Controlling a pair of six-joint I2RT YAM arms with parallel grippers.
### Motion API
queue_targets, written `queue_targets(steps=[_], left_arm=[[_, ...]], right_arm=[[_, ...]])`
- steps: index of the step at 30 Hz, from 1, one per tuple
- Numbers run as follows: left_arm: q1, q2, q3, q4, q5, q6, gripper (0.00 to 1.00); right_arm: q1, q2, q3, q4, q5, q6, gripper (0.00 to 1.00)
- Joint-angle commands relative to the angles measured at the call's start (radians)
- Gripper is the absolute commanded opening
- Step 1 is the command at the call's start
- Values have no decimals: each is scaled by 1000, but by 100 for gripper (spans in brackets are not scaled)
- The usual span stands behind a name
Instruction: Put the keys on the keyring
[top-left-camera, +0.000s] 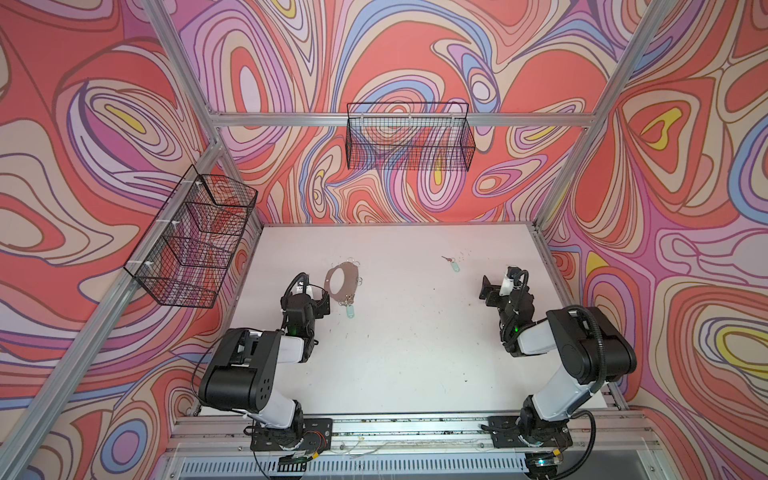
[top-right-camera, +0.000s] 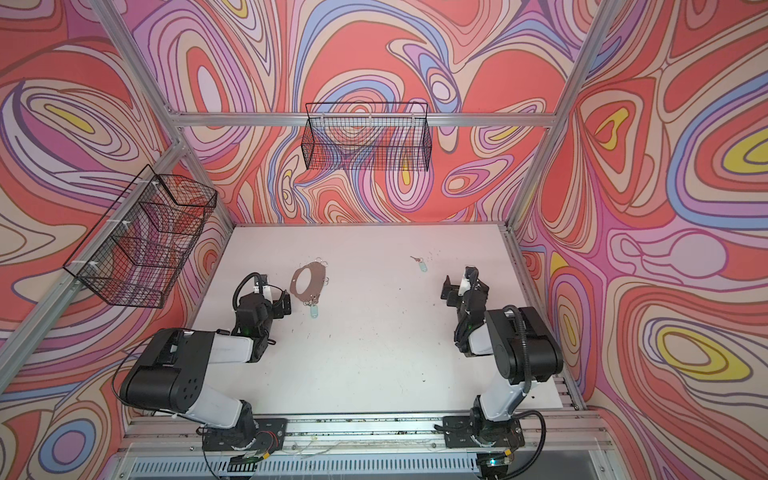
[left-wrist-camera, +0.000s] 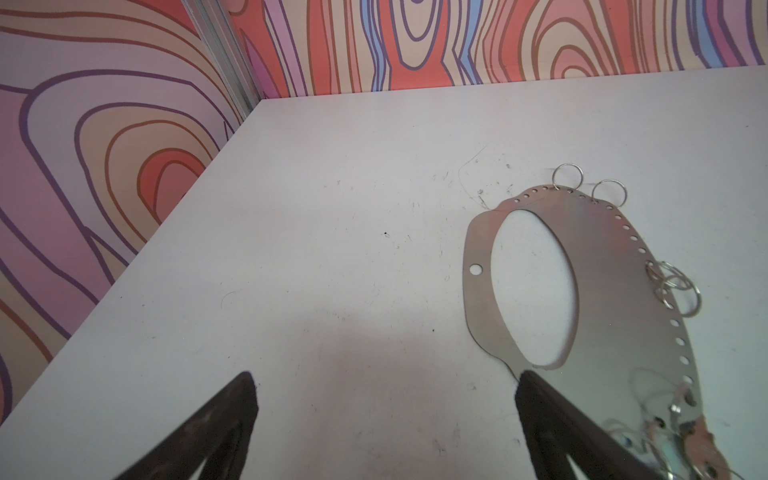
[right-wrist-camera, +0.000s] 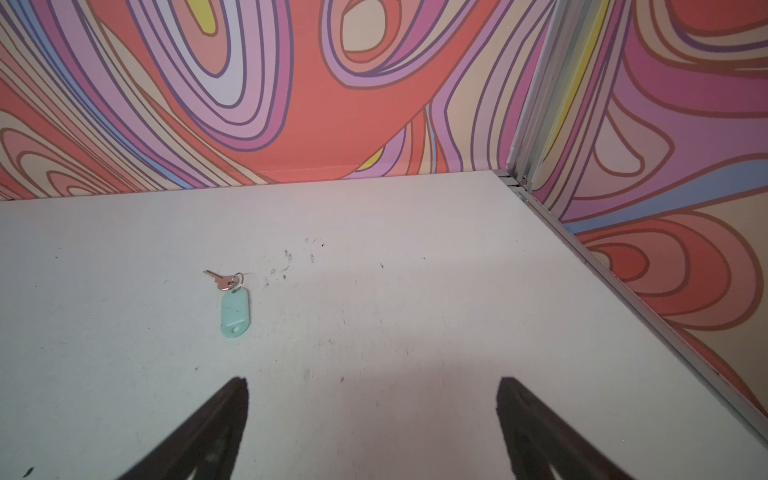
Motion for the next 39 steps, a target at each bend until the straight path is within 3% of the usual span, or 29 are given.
queue_targets(steps=[1,6,8,11,14,16,18,19,21,24,28,32,39], left_arm=[[6,7,17,32,8,-2,100],[6,-1,10,46,25,11,100],[6,-62,25,-33,66,24,100],[6,-184,156,-394,-7,-33,100],[7,-247,401,-805,-153,-236,100],[6,-241,570,-1091,-127,-294,100],[6,-221,670,-1257,-72,-327,100],[6,-216,688,-1284,-54,-342,100],[4,-208,690,-1295,-20,-392,99],[-5,-182,680,-1286,80,-441,99],[-73,-98,711,-1289,134,-484,93],[-149,28,768,-1273,138,-486,90],[-163,332,995,-1332,188,-483,84]], right_arm=[[-2,8,12,-4,-12,-4,98],[-1,0,6,8,11,-5,98],[-1,-45,-7,-4,48,12,98],[-1,-172,-9,-110,112,32,98],[-1,-323,16,-273,208,150,98],[-1,-401,44,-380,225,285,98],[-1,-464,93,-532,222,458,98],[-1,-487,129,-615,199,541,98],[-1,-500,182,-677,67,551,98],[0,-511,204,-675,-121,583,98],[5,-519,199,-664,-270,626,98],[66,-515,179,-641,-312,645,98],[198,-501,199,-660,-300,592,98]])
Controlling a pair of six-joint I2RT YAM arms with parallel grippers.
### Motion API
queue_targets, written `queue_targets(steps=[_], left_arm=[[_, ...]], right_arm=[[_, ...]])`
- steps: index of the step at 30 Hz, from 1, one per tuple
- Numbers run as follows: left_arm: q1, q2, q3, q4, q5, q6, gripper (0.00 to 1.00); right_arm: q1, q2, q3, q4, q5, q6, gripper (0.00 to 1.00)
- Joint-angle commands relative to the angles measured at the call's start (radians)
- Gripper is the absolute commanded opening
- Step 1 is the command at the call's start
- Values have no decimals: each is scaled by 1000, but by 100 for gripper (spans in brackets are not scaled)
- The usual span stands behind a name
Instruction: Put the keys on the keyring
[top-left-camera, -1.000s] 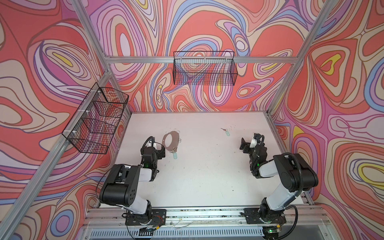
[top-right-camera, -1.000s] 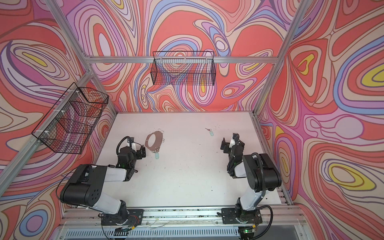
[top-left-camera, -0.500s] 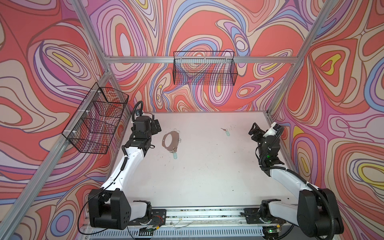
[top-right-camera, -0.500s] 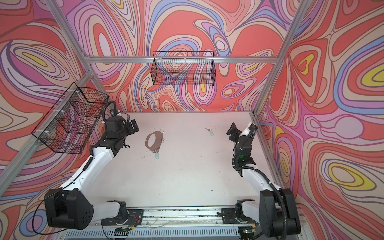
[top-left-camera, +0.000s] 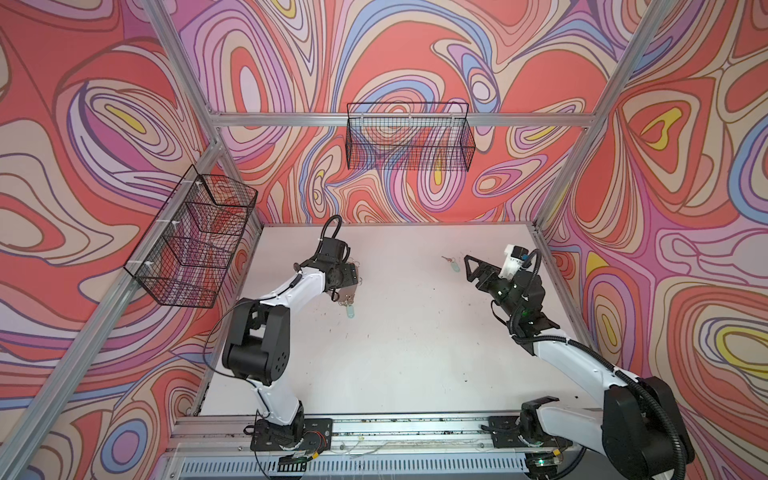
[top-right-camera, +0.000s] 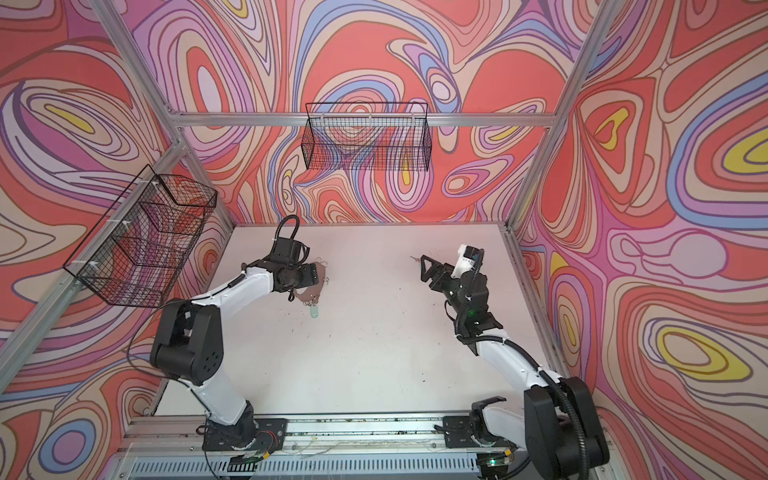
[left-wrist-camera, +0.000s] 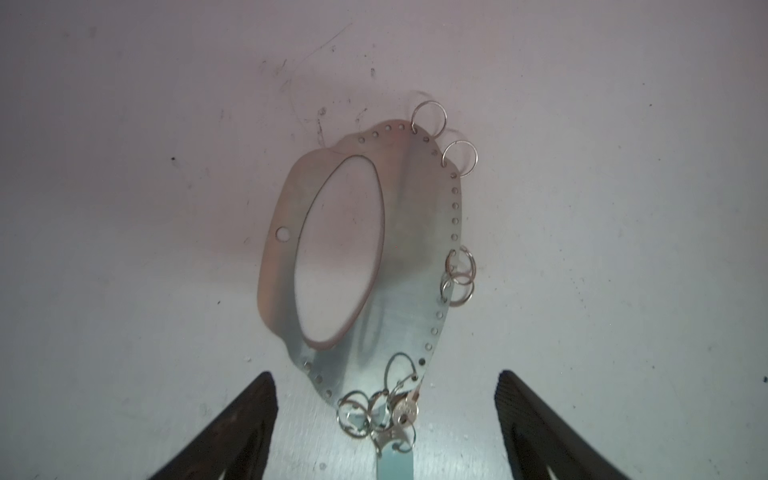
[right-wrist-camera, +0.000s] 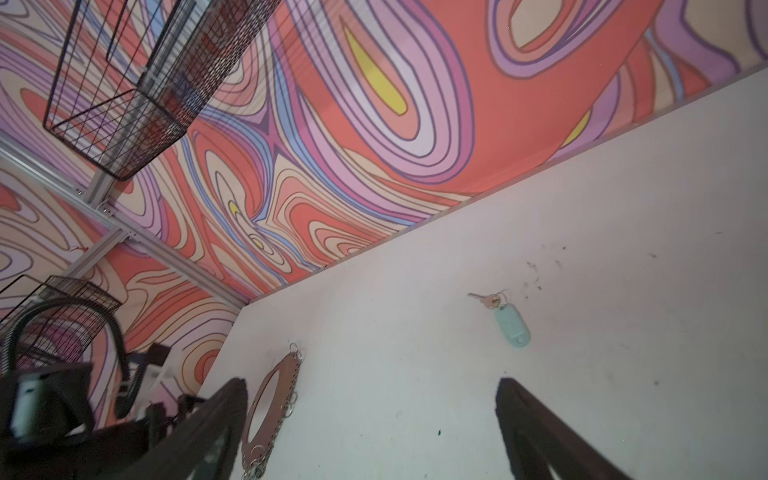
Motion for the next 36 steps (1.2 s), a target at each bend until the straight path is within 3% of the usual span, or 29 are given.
queue_targets(steps=[1,5,8,14,21,36], left_arm=[[1,103,117,-79,25,-8,83],[1,226,234,-132,17,27,84],[0,295,292,-152,78,35,84],[-28,322,263,-132,142,43,84],[-73,216,69,-10,243,-39,83],[-288,-63,-296,205,265,-223,85]], right_arm=[[35,10,8,-18,-17,-10,98],[51,11,-1,-15,-10,-19,98],[54,8,-4,-11,-9,-19,98],[70,19,-2,-7,-13,-26,98],[95,26,6,-7,-13,-34,98],[150,77,48,-12,-23,-79,98]])
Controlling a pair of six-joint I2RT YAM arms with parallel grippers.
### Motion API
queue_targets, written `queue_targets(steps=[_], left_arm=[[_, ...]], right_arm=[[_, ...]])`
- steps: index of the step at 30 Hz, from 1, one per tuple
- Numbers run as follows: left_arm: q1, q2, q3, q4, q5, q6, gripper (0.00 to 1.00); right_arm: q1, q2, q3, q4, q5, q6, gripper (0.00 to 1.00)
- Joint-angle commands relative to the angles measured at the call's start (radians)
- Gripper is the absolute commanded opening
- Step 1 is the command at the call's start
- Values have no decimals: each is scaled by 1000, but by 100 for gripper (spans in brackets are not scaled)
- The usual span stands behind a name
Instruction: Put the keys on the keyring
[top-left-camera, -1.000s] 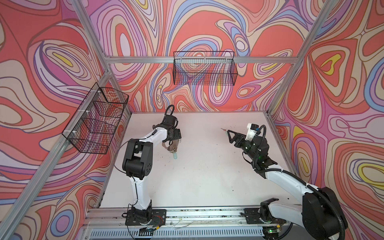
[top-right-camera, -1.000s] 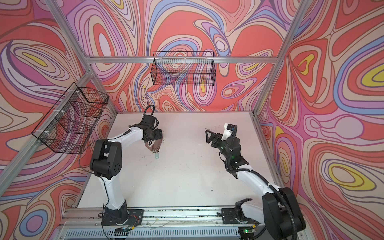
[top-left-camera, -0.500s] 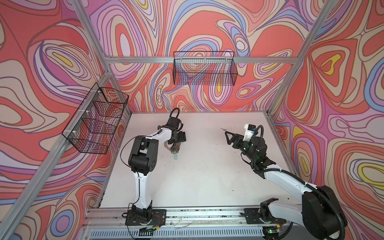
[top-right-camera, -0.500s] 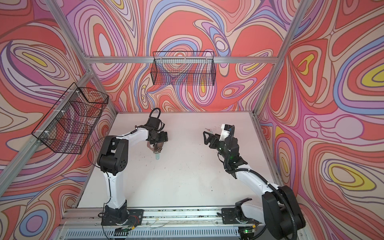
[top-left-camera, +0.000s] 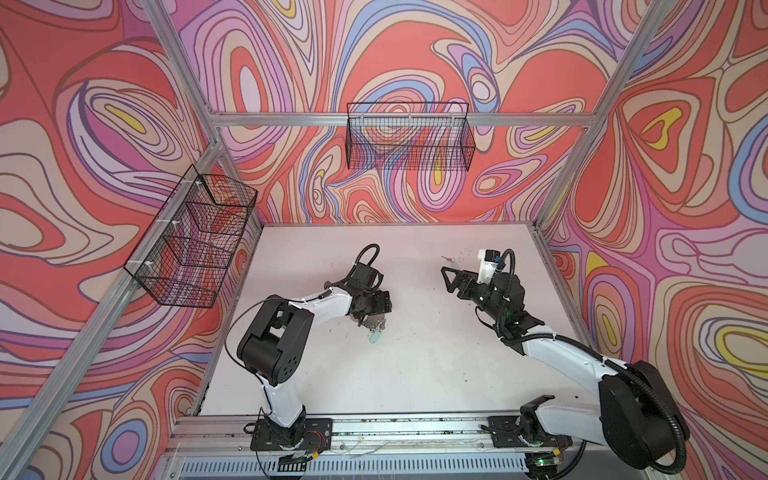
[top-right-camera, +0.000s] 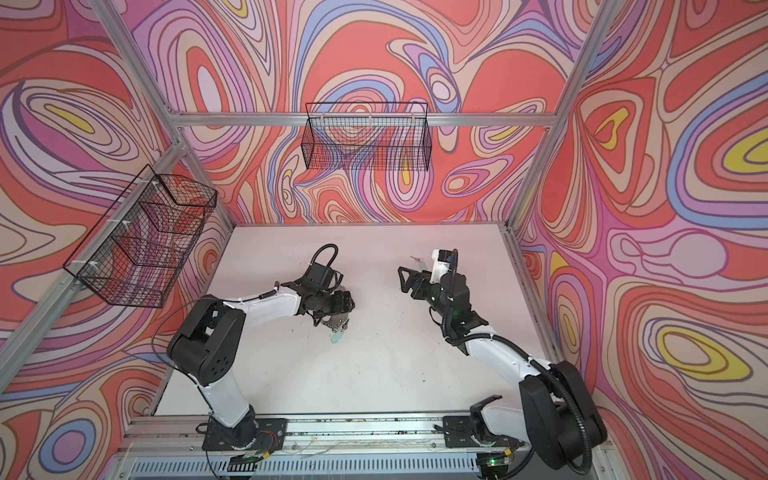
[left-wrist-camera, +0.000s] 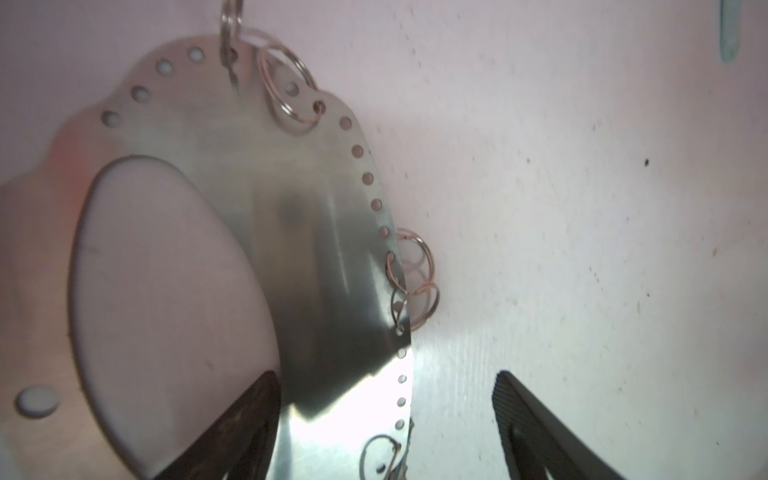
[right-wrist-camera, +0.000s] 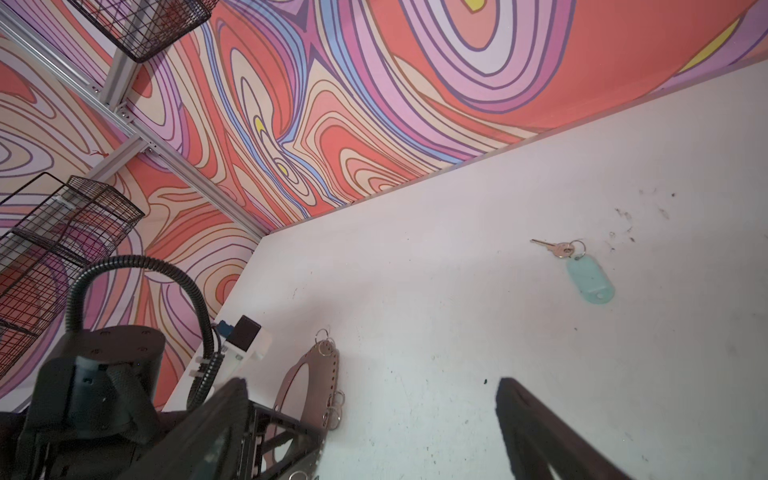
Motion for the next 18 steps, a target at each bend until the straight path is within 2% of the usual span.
queue_targets(steps=[1,4,8,11,16,18], left_arm=[[-32,-38,-49,27,8,-60,85],[-34,-85,-75,44,-10,-33,86],[-34,-101,-6,-67,-38,124,81],[-34,-79,58,-163,-37,209,59],[-38,-12,128,-200,-24,263,40],[-37,23,170,-239,-29,291,29]], right_arm=[[17,11,26,18,-20,-31,98],[19,34,54,-47,-91,-60,98],[30,42,34,-62,-140,-74,98],[38,8,-14,-35,-112,-80,98],[37,-27,-42,-33,-101,-91,98],[38,-36,-44,-28,-107,-89,98]])
